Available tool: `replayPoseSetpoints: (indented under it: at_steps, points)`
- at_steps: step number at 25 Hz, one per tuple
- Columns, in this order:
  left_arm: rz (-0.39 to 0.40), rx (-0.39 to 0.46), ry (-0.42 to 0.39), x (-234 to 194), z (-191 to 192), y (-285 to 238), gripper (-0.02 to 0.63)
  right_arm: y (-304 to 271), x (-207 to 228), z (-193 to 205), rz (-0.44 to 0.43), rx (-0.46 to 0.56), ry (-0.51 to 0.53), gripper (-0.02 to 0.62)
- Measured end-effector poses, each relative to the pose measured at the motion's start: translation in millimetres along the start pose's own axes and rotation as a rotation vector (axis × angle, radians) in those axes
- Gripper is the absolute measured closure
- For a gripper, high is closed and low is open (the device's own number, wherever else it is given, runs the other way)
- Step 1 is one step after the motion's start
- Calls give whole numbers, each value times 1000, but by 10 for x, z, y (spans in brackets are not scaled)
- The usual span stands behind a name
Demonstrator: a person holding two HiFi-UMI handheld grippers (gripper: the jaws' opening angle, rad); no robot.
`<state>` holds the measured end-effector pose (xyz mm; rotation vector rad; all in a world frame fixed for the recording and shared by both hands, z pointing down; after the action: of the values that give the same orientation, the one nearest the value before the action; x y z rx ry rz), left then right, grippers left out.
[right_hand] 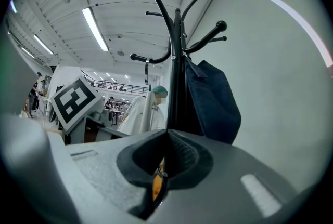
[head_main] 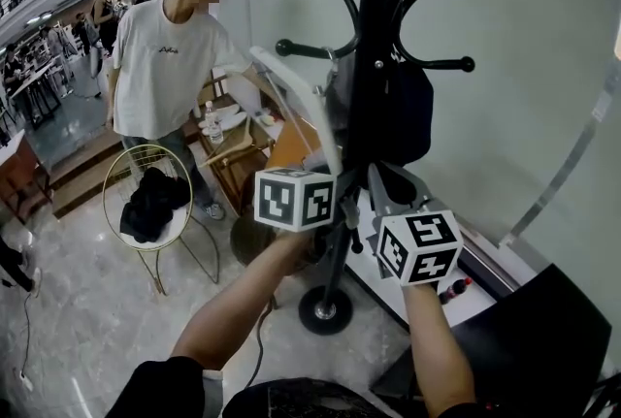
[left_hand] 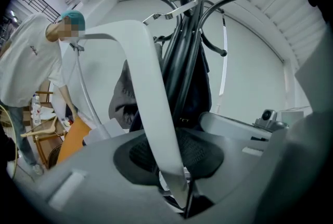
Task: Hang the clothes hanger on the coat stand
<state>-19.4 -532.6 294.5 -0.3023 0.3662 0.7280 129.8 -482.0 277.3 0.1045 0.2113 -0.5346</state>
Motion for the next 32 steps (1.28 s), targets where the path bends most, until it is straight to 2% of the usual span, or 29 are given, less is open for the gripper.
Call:
replayPoseSetpoints:
  at_steps: [15,23,32]
  points:
    - [31,7,-25,7,32,16,503,-14,-39,63,10,-18,-16,601]
    - [81,27,-18,145,94,127,501,155,-97,12,13,-14,-12,601]
    - [49,79,-36,220,142,154,482,235,-50,54,1,-15,-19,601]
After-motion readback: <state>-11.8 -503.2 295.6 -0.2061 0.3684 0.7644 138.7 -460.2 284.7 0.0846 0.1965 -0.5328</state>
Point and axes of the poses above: the fingertips, and each gripper's own axes: y backward along the fingers, x to its right, z out of its underside, the point moved 10 cm from there along y, backward along the fingers, and after that the axes turned 9 degrees about y, right-handed, at the moved point
